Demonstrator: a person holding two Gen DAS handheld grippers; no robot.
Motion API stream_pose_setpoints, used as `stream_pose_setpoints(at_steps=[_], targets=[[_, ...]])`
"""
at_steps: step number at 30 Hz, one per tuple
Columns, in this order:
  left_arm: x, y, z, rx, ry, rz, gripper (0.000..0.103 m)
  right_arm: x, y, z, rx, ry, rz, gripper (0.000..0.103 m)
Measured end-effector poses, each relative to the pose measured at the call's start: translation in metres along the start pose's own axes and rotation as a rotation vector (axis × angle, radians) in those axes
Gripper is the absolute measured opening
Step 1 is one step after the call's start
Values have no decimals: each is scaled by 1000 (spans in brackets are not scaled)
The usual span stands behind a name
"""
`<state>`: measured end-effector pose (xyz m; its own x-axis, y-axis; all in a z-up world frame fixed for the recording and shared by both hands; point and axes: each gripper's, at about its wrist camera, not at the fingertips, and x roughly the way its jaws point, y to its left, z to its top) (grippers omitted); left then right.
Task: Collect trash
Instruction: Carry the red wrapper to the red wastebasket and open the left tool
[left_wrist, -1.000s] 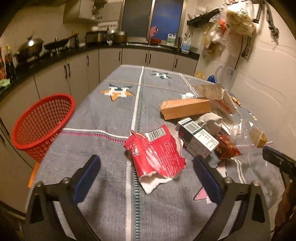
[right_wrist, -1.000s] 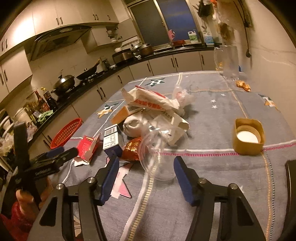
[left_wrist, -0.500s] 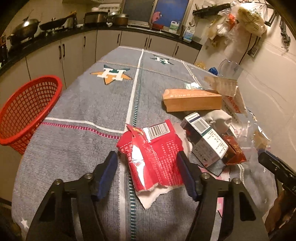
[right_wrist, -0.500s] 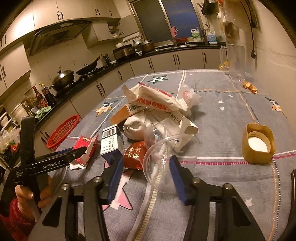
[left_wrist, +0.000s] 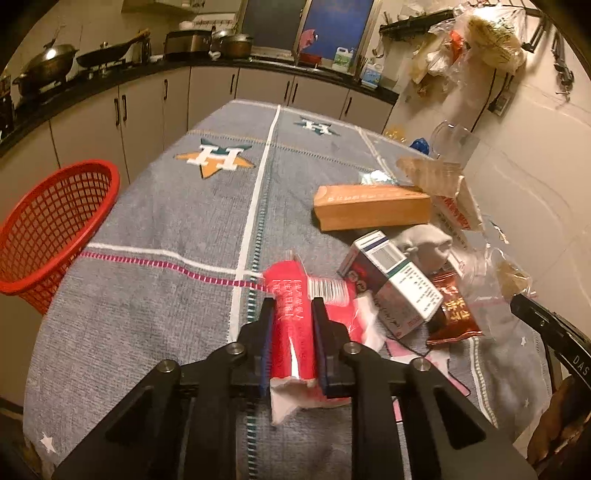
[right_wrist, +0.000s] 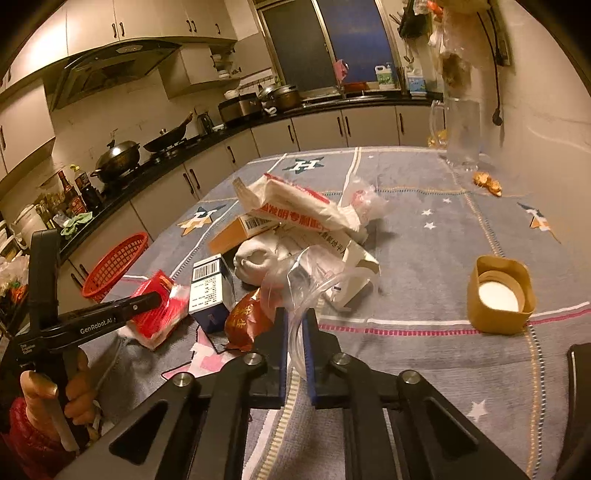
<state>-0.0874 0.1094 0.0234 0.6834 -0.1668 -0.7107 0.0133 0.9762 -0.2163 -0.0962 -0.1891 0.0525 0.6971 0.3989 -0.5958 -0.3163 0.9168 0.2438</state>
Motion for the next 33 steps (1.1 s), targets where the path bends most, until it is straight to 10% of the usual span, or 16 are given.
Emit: stream_pose_setpoints(at_steps=[33], targets=[[-45, -1, 11, 44, -145, 31, 17, -32, 25, 36, -41, -104, 102, 7]])
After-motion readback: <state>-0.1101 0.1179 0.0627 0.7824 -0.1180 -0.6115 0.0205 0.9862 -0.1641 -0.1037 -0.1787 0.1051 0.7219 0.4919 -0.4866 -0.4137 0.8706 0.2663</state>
